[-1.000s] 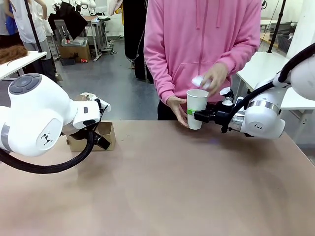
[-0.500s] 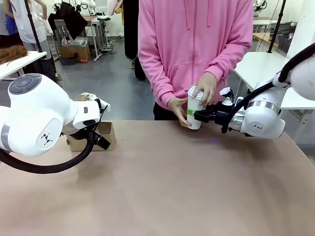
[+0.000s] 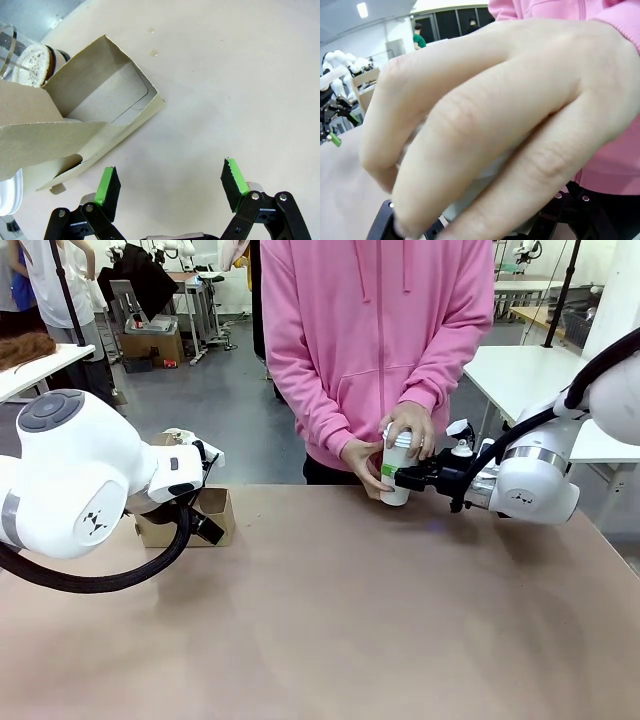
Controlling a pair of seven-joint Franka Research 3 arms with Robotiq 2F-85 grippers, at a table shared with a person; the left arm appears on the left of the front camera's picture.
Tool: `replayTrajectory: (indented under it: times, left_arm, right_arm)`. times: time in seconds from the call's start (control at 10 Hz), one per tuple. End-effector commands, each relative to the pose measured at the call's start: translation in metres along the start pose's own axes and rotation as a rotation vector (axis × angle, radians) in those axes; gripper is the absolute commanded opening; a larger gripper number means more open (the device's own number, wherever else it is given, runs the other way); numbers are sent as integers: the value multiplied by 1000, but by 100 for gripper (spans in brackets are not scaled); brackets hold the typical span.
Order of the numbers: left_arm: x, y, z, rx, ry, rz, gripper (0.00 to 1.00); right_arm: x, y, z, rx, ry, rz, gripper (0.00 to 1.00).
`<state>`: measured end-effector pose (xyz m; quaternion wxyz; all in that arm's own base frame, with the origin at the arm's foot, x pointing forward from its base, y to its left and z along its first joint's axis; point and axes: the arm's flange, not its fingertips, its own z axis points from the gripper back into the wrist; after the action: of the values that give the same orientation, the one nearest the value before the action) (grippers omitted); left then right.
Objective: Pour a drink into a cup and package it in a carrier.
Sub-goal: When a person places the Paper Cup Lid on the 600 ml Paper Cup , lift the 600 ml Paper Cup.
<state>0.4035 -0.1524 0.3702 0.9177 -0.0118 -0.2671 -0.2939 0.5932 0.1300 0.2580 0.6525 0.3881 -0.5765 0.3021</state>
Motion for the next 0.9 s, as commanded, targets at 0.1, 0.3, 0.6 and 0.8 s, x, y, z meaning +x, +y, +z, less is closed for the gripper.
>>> replayTrajectory:
  times: [0.1, 0.3, 0.6, 0.8]
  left_arm:
    - [0, 0, 0, -2, -1, 2, 100]
    - [0, 0, 0, -2, -1, 2, 100]
    - [0, 0, 0, -2, -1, 2, 100]
    - [0, 0, 0, -2, -1, 2, 100]
  right_arm:
    - [6, 3, -4, -2, -2, 9, 80]
    - [6, 3, -4, -2, -2, 9, 80]
    - [6, 3, -4, -2, -2, 9, 80]
    - [6, 3, -4, -2, -2, 9, 80]
